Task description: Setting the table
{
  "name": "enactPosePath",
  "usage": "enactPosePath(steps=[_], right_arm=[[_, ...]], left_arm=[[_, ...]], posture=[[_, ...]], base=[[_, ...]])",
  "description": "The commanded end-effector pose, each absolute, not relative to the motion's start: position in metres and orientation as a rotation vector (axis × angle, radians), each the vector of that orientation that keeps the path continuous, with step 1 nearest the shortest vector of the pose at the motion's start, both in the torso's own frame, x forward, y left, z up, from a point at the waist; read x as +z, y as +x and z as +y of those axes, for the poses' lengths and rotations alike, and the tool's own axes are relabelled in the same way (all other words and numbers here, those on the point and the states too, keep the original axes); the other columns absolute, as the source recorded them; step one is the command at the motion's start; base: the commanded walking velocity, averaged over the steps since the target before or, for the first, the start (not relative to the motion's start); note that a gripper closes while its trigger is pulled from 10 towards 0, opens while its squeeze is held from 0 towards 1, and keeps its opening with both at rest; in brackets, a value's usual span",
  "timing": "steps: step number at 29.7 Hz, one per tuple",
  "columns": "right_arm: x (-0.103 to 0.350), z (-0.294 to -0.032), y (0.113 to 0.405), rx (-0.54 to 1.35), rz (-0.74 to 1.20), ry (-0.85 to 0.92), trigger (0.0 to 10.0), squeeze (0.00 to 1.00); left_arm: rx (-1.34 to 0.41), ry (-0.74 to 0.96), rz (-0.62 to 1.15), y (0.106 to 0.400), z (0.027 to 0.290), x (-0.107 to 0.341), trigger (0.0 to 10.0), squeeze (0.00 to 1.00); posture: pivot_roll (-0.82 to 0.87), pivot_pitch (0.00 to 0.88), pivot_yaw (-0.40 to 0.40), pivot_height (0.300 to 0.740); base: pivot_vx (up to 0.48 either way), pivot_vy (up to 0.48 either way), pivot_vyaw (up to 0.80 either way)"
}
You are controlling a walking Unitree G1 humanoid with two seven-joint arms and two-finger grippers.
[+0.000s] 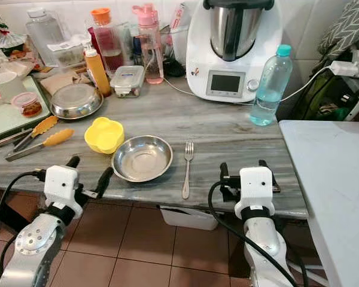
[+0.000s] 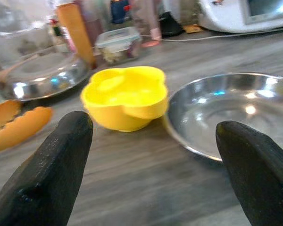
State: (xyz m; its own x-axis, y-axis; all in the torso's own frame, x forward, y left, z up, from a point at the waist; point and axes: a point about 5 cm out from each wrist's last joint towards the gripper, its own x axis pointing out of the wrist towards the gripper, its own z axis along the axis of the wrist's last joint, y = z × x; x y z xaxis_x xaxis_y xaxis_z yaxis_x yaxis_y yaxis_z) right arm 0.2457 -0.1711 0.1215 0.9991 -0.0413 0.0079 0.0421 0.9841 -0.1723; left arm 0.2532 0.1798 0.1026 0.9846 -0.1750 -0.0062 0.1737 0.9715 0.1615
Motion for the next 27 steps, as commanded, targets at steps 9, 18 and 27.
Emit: enactPosePath(steps=[9, 18, 27], right_arm=[[0.129, -0.171, 0.26, -0.004, -0.027, -0.158, 10.0, 0.0], [0.128, -0.161, 0.271, 0.063, -0.026, -0.152, 10.0, 0.0], [0.126, -0.156, 0.275, 0.072, -0.024, -0.121, 10.0, 0.0]], left_arm=[[0.013, 0.225, 0.02, 0.239, 0.204, 0.09, 10.0, 0.0], [0.136, 0.266, 0.027, 0.221, 0.219, 0.089, 10.0, 0.0], [0.13, 0.294, 0.015, 0.221, 0.22, 0.092, 10.0, 0.0]], posture=[[-0.01, 0.0, 0.002, 0.74], [0.05, 0.0, -0.026, 0.74], [0.06, 0.0, -0.016, 0.74]], base=[[0.0, 0.0, 0.0], [0.0, 0.0, 0.0], [0.0, 0.0, 0.0]])
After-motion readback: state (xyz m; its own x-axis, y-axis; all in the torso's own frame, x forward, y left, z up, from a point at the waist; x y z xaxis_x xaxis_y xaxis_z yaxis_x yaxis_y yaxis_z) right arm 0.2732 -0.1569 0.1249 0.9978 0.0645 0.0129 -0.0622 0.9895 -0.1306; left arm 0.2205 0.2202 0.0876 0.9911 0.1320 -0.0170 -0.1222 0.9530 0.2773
